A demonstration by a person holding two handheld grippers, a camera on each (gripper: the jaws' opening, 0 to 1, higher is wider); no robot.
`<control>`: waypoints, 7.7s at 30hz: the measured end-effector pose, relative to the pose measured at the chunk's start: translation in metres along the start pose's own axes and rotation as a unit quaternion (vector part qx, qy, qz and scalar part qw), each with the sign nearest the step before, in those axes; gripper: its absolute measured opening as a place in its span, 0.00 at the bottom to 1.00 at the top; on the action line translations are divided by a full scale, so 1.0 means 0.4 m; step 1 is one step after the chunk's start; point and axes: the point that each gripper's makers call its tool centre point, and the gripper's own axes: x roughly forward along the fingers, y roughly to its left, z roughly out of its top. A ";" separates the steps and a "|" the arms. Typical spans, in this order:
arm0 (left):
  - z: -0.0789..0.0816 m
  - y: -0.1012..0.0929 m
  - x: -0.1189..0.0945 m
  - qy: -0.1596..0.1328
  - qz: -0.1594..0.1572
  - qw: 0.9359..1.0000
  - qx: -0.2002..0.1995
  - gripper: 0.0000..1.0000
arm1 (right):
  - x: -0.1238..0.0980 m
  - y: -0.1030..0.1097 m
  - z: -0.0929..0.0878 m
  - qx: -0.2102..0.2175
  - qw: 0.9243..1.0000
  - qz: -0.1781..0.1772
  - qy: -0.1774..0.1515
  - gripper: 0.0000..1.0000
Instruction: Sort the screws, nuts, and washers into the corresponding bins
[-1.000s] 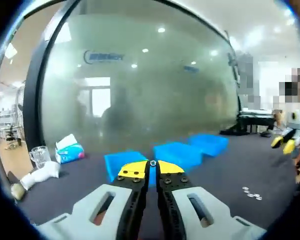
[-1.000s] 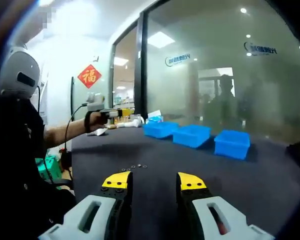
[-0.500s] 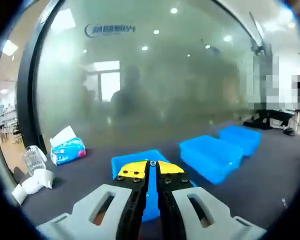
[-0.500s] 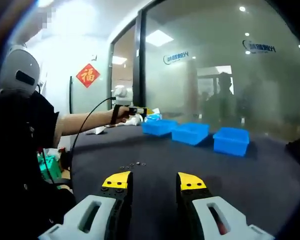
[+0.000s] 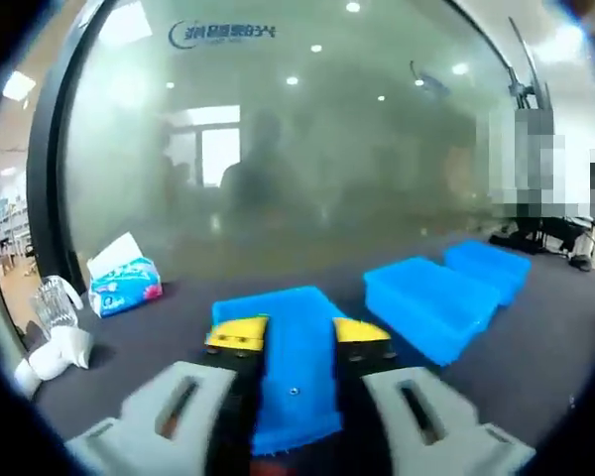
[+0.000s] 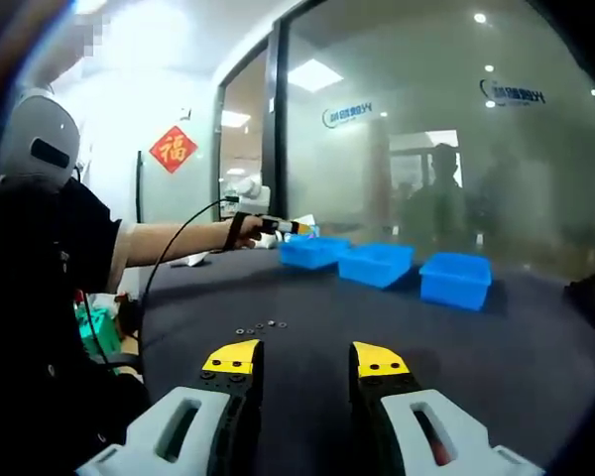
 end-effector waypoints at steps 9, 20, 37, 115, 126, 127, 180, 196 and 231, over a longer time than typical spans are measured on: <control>0.006 -0.019 -0.034 -0.001 -0.015 1.000 0.003 0.38 | 0.000 0.003 0.003 -0.002 1.000 0.002 -0.001 0.31; 0.037 -0.090 -0.207 -0.053 -0.042 0.998 -0.001 0.37 | 0.001 0.004 0.006 -0.002 1.000 0.003 -0.005 0.31; -0.056 -0.173 -0.533 -0.106 -0.047 0.993 -0.009 0.36 | 0.001 0.017 0.016 -0.004 1.000 0.002 -0.010 0.31; -0.294 -0.651 -0.374 0.309 -0.401 0.835 0.214 0.18 | -0.071 -0.031 -0.055 0.013 1.000 -0.023 -0.014 0.31; -0.302 -0.661 -0.397 0.298 -0.402 0.831 0.244 0.06 | -0.064 -0.027 -0.049 0.011 1.000 -0.022 -0.015 0.31; -0.301 -0.661 -0.396 0.296 -0.401 0.831 0.247 0.06 | -0.064 -0.027 -0.049 0.012 1.000 -0.021 -0.015 0.31; 0.032 0.007 -0.054 -0.009 0.042 0.999 0.018 0.00 | 0.023 0.044 0.002 -0.006 1.000 0.004 0.001 0.31; -0.007 0.035 0.035 0.027 0.048 0.998 0.015 0.05 | 0.022 0.041 0.003 -0.007 1.000 0.004 0.004 0.30; -0.098 -0.182 -0.449 -0.040 -0.073 0.996 -0.012 0.35 | 0.039 0.061 0.019 -0.016 1.000 0.021 -0.003 0.30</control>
